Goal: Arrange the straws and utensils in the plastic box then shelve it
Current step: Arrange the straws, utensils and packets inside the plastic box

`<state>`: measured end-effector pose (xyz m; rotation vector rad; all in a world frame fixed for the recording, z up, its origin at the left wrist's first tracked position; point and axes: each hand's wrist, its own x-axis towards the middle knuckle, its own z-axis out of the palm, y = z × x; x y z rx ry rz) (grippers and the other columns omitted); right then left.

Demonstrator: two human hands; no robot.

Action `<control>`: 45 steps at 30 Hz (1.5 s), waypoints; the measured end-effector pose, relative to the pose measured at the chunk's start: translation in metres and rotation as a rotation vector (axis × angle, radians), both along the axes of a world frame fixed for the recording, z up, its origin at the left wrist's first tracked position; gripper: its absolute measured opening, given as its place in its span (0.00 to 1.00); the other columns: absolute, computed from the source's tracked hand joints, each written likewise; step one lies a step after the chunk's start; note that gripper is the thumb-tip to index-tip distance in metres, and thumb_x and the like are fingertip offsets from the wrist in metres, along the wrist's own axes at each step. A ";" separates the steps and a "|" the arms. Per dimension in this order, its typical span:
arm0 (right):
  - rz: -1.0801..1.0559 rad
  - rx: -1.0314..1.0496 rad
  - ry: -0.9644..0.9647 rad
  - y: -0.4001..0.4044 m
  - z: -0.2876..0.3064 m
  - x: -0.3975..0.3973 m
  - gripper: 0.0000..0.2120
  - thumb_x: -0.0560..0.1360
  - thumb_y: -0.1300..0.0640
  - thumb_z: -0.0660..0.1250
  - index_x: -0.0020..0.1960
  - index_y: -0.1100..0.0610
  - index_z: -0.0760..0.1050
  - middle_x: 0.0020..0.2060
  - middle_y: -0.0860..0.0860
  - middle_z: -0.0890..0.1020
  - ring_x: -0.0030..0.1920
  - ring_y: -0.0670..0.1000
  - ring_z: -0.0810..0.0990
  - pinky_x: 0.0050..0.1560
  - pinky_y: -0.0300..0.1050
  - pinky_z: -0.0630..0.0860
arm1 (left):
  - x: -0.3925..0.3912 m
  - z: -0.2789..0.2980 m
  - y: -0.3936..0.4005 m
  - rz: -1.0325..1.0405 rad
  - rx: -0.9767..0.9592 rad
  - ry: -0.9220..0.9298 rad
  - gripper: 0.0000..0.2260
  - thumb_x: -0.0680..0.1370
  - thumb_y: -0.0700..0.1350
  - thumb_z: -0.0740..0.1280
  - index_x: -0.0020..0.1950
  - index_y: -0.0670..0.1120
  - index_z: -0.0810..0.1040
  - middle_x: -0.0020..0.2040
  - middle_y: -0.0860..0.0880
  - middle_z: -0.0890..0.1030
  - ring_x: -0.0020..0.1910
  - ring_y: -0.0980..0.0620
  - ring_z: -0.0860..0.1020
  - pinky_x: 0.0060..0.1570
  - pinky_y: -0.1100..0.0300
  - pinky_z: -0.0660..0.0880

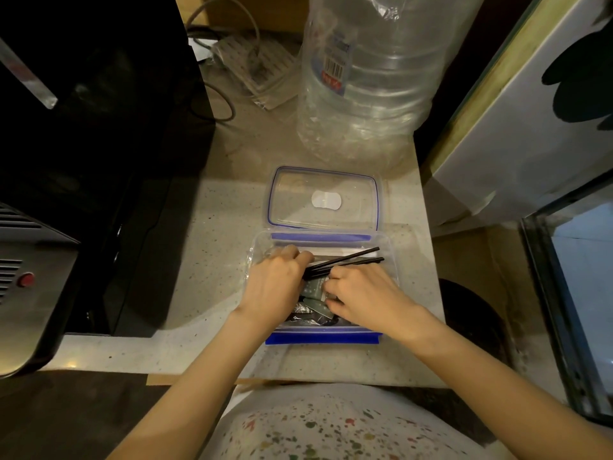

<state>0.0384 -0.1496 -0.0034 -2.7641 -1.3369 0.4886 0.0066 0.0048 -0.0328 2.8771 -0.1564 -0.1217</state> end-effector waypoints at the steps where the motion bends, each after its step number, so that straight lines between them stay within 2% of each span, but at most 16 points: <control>1: 0.013 -0.003 -0.009 0.000 0.000 0.000 0.11 0.76 0.55 0.62 0.51 0.60 0.80 0.45 0.55 0.81 0.43 0.57 0.81 0.36 0.47 0.67 | 0.000 0.000 0.000 -0.002 0.007 0.005 0.10 0.69 0.35 0.70 0.49 0.43 0.78 0.45 0.44 0.82 0.44 0.43 0.81 0.37 0.52 0.80; 3: 0.048 -0.013 -0.035 0.000 0.000 0.001 0.08 0.72 0.58 0.67 0.44 0.61 0.81 0.38 0.56 0.82 0.37 0.58 0.81 0.32 0.46 0.67 | 0.001 0.001 0.000 -0.002 0.024 0.022 0.10 0.66 0.33 0.73 0.43 0.43 0.79 0.40 0.44 0.82 0.37 0.43 0.81 0.30 0.55 0.77; 5: 0.090 -0.047 -0.039 0.000 0.000 0.002 0.05 0.71 0.61 0.68 0.41 0.63 0.81 0.36 0.57 0.83 0.35 0.59 0.81 0.31 0.47 0.73 | 0.002 0.003 -0.001 0.009 0.020 0.021 0.09 0.66 0.32 0.72 0.41 0.43 0.78 0.38 0.44 0.82 0.35 0.43 0.81 0.28 0.57 0.74; 9: 0.161 -0.065 -0.043 -0.005 -0.006 0.007 0.05 0.70 0.68 0.68 0.44 0.63 0.81 0.38 0.55 0.83 0.38 0.55 0.81 0.39 0.52 0.81 | 0.002 0.007 -0.002 0.037 0.015 0.012 0.06 0.73 0.33 0.66 0.46 0.43 0.77 0.46 0.43 0.81 0.43 0.43 0.80 0.36 0.55 0.74; 15: 0.175 -0.029 -0.003 -0.020 -0.011 0.009 0.09 0.72 0.65 0.69 0.51 0.58 0.81 0.45 0.54 0.85 0.46 0.53 0.81 0.46 0.50 0.80 | 0.002 0.007 -0.002 0.052 0.003 0.024 0.06 0.75 0.36 0.65 0.48 0.44 0.79 0.51 0.44 0.79 0.49 0.45 0.78 0.38 0.56 0.72; 19: 0.013 0.057 0.113 -0.020 -0.002 0.009 0.10 0.74 0.64 0.66 0.54 0.57 0.81 0.50 0.53 0.84 0.50 0.52 0.82 0.52 0.49 0.79 | -0.005 0.013 -0.006 0.079 -0.080 0.050 0.09 0.76 0.43 0.64 0.51 0.45 0.82 0.51 0.45 0.80 0.50 0.47 0.78 0.44 0.55 0.77; 21: -0.140 0.131 0.144 -0.021 0.006 0.009 0.11 0.77 0.62 0.64 0.58 0.57 0.79 0.54 0.53 0.83 0.54 0.50 0.80 0.57 0.45 0.77 | -0.008 0.016 -0.011 0.137 -0.127 0.146 0.10 0.76 0.48 0.64 0.47 0.44 0.82 0.44 0.46 0.82 0.43 0.48 0.79 0.41 0.55 0.79; 23: -0.245 0.167 0.144 -0.023 0.012 0.010 0.12 0.78 0.61 0.63 0.59 0.56 0.78 0.56 0.52 0.82 0.56 0.49 0.79 0.58 0.43 0.76 | -0.008 0.016 -0.016 0.183 -0.120 0.260 0.15 0.76 0.52 0.64 0.42 0.42 0.81 0.36 0.47 0.79 0.36 0.48 0.77 0.36 0.56 0.76; 27: -0.365 0.192 0.136 -0.031 0.023 0.013 0.11 0.78 0.59 0.63 0.58 0.54 0.79 0.54 0.51 0.84 0.53 0.49 0.81 0.55 0.45 0.77 | -0.005 0.013 -0.025 0.244 -0.142 0.377 0.16 0.74 0.55 0.66 0.37 0.43 0.77 0.30 0.49 0.73 0.34 0.48 0.76 0.36 0.55 0.76; 31: -0.378 0.134 0.082 -0.046 0.032 0.013 0.13 0.78 0.54 0.63 0.61 0.47 0.76 0.54 0.49 0.80 0.52 0.47 0.78 0.51 0.39 0.73 | -0.002 0.013 -0.029 0.273 -0.164 0.373 0.13 0.74 0.53 0.68 0.45 0.42 0.80 0.41 0.46 0.81 0.41 0.47 0.80 0.36 0.56 0.76; 34: -0.321 0.069 0.093 -0.051 0.028 0.010 0.14 0.77 0.53 0.63 0.62 0.47 0.75 0.58 0.48 0.77 0.59 0.47 0.72 0.58 0.40 0.65 | -0.003 0.014 -0.030 0.287 -0.245 0.332 0.10 0.73 0.50 0.70 0.44 0.43 0.80 0.40 0.47 0.81 0.39 0.50 0.78 0.32 0.60 0.72; 37: -0.246 0.025 0.048 -0.052 0.018 0.004 0.12 0.78 0.52 0.62 0.59 0.49 0.78 0.60 0.45 0.79 0.67 0.46 0.67 0.72 0.45 0.50 | -0.004 0.012 -0.028 0.348 -0.433 0.349 0.06 0.71 0.47 0.73 0.41 0.46 0.79 0.34 0.52 0.78 0.37 0.53 0.77 0.38 0.59 0.76; 39: -0.237 0.013 0.010 -0.053 0.014 0.002 0.10 0.77 0.54 0.63 0.56 0.51 0.80 0.59 0.46 0.80 0.69 0.46 0.67 0.74 0.49 0.43 | -0.002 0.014 -0.025 0.400 -0.575 0.415 0.07 0.70 0.44 0.74 0.37 0.47 0.76 0.30 0.54 0.77 0.33 0.55 0.78 0.36 0.64 0.75; 41: -0.220 0.035 -0.061 -0.054 0.012 0.000 0.07 0.75 0.56 0.68 0.51 0.53 0.83 0.56 0.48 0.83 0.67 0.50 0.71 0.72 0.53 0.45 | 0.000 0.017 -0.023 0.429 -0.678 0.474 0.07 0.70 0.42 0.74 0.37 0.47 0.77 0.30 0.53 0.78 0.31 0.58 0.77 0.33 0.67 0.73; 43: -0.218 0.073 -0.143 -0.058 0.011 -0.001 0.05 0.68 0.59 0.75 0.44 0.53 0.85 0.49 0.50 0.86 0.61 0.54 0.78 0.67 0.57 0.53 | 0.002 0.023 -0.019 0.428 -0.774 0.542 0.05 0.71 0.40 0.73 0.44 0.45 0.79 0.33 0.52 0.81 0.33 0.58 0.79 0.34 0.67 0.76; 45: -0.235 0.123 -0.163 -0.062 0.009 -0.001 0.08 0.64 0.61 0.78 0.42 0.53 0.85 0.46 0.50 0.87 0.57 0.55 0.81 0.64 0.58 0.58 | 0.004 0.030 -0.015 0.373 -0.853 0.634 0.09 0.73 0.39 0.71 0.51 0.47 0.77 0.37 0.51 0.82 0.37 0.56 0.81 0.36 0.67 0.78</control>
